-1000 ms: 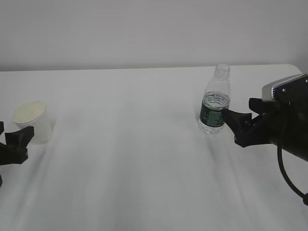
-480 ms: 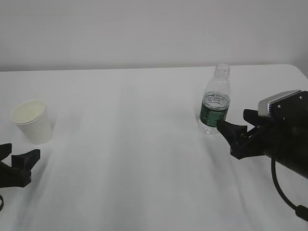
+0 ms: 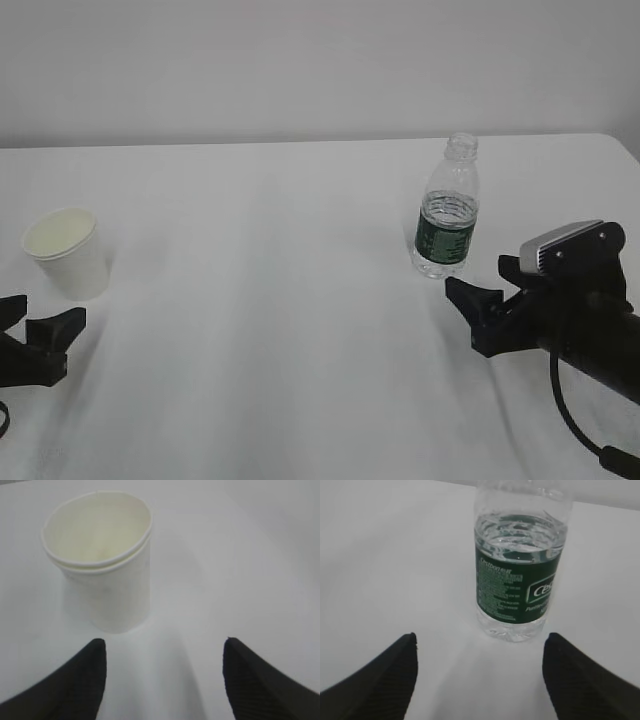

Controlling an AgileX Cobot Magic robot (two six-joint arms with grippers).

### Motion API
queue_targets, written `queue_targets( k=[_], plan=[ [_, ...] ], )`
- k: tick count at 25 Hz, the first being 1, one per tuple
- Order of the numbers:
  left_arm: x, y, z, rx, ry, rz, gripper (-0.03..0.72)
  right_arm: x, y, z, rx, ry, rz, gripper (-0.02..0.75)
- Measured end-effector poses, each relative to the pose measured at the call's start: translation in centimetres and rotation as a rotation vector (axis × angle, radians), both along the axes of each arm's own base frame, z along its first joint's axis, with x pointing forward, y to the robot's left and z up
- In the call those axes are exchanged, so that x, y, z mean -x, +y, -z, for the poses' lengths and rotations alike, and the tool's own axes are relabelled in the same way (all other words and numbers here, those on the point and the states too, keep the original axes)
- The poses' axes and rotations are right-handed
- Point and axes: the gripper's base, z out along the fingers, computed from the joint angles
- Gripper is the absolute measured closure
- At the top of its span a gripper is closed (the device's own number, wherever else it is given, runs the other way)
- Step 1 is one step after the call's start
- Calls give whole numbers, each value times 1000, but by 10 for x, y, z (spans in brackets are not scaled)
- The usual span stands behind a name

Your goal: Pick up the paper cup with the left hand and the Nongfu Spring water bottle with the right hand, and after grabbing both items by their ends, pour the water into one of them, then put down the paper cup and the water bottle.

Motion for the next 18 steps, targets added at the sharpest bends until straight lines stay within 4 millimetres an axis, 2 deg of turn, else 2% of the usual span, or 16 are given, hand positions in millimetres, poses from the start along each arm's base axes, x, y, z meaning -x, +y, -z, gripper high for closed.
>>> queue_targets(
  k=[13, 18],
  plan=[
    [-8, -2, 6, -1, 10, 17, 164, -3, -4, 3, 32, -10, 40, 147],
    [-8, -2, 6, -1, 10, 17, 155, -9, -3, 14, 35, 11, 39, 147]
  ],
)
